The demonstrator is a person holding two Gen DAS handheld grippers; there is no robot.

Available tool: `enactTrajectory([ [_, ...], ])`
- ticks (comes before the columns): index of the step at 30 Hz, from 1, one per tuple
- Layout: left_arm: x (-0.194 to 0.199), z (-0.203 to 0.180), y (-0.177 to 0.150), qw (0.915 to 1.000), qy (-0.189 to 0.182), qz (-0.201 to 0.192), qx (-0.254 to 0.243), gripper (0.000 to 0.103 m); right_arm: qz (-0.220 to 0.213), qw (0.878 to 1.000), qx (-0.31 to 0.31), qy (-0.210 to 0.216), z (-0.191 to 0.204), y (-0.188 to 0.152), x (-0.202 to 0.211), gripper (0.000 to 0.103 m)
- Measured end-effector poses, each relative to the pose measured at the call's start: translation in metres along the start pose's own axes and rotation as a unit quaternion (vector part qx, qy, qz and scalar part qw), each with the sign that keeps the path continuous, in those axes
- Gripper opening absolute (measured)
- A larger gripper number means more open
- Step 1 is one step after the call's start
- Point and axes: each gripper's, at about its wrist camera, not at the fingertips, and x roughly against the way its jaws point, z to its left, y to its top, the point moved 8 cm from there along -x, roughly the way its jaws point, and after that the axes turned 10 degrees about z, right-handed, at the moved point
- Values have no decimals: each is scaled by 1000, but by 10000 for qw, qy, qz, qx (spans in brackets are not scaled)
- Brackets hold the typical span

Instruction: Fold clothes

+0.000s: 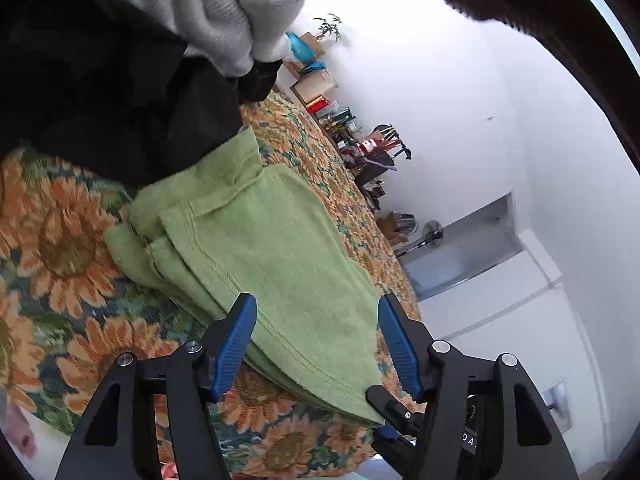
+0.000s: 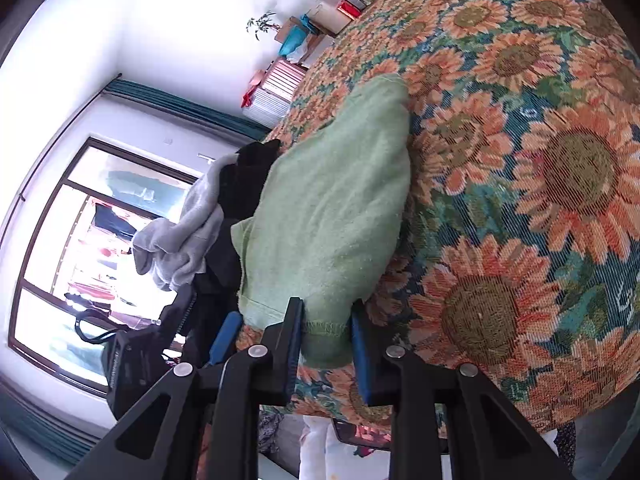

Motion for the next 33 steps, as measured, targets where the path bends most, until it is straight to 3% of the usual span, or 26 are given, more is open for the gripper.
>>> enactTrajectory([
  [7,-4,7,-10,9973,-410,-4,613,64,-130,9997,135,153,18,13,4,23],
  [19,-1,14,-17,9910,-556,-156,1206,64,-449,9960,748,173,60,39,15,19],
  [24,-7,22,-26,9796,-970,-94,1757,65,-499,9954,783,222,64,45,18,18],
  [26,-8,27,-30,9750,-1018,-112,1973,75,-504,9954,781,225,63,47,19,18],
  [33,-27,27,-33,9677,-1114,187,2254,77,-492,9948,838,295,63,46,20,18],
])
